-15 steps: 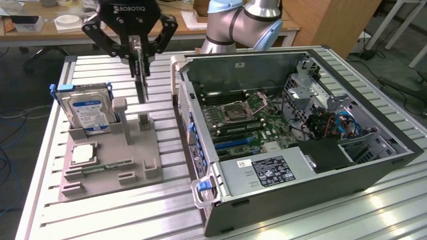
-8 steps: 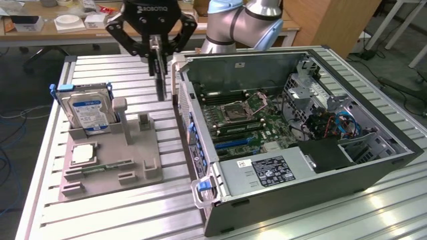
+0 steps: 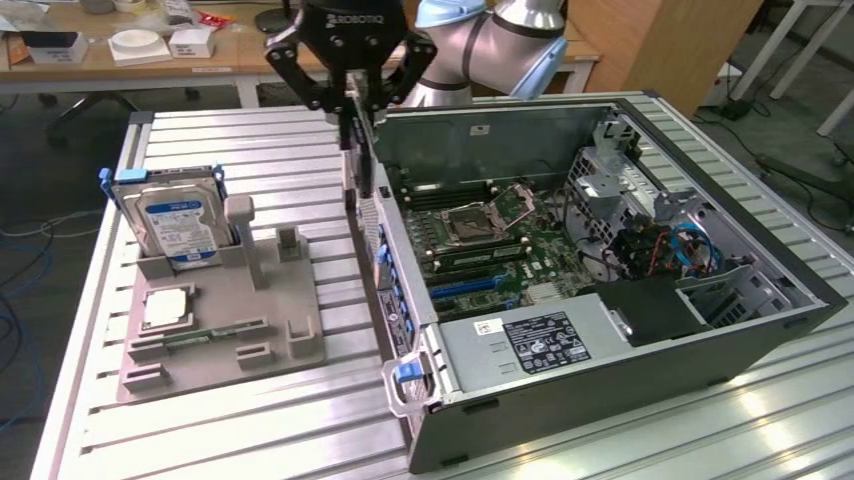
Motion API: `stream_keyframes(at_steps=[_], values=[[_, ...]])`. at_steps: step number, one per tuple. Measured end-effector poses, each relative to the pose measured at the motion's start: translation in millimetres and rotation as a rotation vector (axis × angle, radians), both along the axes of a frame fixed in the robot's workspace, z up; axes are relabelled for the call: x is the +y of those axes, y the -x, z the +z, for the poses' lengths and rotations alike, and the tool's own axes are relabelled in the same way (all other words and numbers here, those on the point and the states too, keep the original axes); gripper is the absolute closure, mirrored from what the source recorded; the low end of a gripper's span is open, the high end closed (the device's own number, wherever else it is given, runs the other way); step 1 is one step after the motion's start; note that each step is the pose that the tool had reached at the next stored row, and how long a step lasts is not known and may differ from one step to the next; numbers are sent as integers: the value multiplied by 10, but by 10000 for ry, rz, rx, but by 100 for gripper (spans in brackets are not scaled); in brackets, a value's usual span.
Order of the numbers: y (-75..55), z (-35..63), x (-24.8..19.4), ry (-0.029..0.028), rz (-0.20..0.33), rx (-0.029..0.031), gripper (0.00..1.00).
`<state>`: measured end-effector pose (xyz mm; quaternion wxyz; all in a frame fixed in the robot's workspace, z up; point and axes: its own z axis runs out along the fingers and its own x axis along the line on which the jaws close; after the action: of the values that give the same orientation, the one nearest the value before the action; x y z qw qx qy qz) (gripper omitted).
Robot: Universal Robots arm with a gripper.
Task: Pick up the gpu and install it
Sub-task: 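Pick up the gpu and move the gpu toward the slot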
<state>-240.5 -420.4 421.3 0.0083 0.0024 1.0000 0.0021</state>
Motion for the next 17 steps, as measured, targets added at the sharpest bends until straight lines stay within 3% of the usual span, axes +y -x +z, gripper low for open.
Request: stream_keyframes(at_steps=[17], values=[[-723, -48, 0, 0, 0, -3, 73]])
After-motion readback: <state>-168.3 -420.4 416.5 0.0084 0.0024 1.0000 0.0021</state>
